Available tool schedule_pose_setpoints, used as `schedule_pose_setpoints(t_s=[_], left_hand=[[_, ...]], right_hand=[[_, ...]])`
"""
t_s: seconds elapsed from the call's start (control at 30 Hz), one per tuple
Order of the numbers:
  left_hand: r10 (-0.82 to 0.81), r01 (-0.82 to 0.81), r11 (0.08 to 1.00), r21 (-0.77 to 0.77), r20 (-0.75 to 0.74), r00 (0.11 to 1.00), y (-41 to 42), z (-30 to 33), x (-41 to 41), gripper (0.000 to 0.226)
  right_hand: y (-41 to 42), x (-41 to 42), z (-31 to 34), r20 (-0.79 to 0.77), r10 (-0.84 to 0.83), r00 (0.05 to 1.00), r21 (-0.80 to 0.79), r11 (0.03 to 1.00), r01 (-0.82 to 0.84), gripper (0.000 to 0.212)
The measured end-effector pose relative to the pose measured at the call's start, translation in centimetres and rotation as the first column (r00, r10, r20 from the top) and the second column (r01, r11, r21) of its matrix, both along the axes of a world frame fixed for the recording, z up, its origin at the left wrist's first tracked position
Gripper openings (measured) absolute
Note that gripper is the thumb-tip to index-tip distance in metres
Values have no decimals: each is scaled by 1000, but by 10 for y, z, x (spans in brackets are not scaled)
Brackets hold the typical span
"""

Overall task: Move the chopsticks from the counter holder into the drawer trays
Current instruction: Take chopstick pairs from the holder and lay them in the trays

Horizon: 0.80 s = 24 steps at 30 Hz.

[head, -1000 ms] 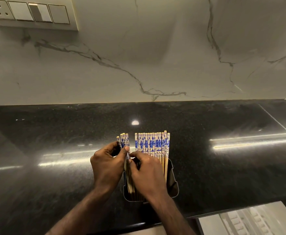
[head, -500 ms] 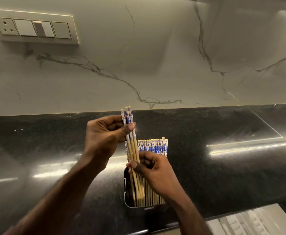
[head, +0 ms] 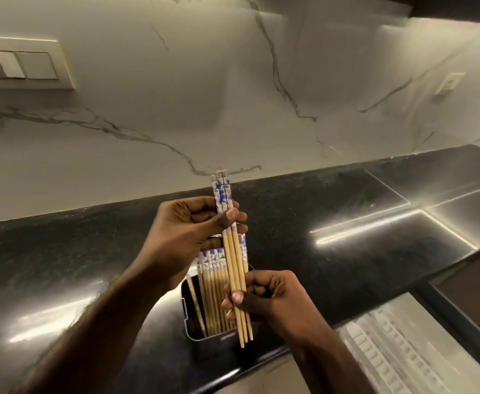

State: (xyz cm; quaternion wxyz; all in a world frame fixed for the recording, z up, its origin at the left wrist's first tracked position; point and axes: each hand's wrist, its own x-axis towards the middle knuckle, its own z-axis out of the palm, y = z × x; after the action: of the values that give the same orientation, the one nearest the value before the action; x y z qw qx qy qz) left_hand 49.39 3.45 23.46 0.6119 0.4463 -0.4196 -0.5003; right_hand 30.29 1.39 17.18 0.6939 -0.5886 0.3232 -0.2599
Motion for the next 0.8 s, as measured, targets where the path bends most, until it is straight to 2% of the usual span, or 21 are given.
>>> schedule_pose_setpoints(t_s=[0.2,0.33,0.7,0.8], left_hand=[[-79,78,997,-14,-26,997,5,1,-63,38],[-100,100,995,0,-19,995,8,2,-113,32],[-127,136,989,62,-129,983,32,-31,-301,25],[-147,158,982,98,-118,982,33,-44,-341,26]], right_hand=[[19,-66,3,-67,-83,994,-62,995,79,14],[34,-117,1,-88,-150,985,-55,988,146,13],[88,-299,-13,-194,-322,926,-67,947,315,14],[96,-340,-19,-213,-350,912,-37,936,351,13]])
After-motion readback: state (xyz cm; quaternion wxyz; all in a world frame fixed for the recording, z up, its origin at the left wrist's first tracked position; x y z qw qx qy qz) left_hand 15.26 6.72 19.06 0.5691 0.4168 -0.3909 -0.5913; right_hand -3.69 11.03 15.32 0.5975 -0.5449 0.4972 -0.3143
